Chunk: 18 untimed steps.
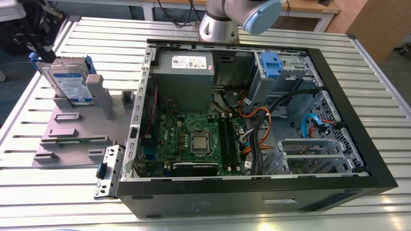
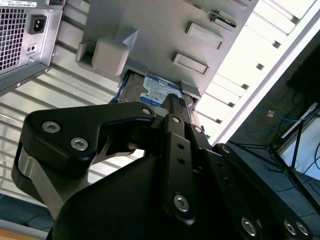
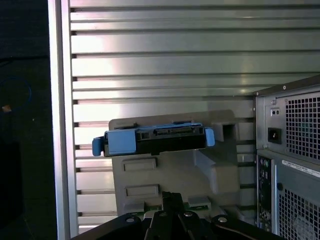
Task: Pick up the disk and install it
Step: 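Pick up the disk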
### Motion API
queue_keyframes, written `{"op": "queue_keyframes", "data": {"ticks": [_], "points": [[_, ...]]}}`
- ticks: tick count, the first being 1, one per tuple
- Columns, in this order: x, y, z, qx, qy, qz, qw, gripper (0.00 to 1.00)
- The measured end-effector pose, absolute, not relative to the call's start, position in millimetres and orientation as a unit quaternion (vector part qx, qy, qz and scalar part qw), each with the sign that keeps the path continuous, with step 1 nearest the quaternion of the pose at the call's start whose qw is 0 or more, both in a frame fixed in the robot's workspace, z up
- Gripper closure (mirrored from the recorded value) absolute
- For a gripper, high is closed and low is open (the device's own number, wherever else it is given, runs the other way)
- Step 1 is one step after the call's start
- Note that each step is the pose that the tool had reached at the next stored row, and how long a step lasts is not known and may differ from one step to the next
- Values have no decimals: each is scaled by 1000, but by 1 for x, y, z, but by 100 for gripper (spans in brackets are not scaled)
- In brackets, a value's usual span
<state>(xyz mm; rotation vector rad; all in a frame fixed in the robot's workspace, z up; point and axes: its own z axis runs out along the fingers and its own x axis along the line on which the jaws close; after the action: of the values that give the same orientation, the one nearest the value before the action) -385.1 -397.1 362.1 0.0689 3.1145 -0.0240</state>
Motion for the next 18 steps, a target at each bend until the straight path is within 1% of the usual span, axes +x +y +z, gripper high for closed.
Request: {"op": "queue_keyframes", "data": {"ticks": [18], "points": [[-385, -397, 362, 0, 1000, -7, 13, 89]]}}
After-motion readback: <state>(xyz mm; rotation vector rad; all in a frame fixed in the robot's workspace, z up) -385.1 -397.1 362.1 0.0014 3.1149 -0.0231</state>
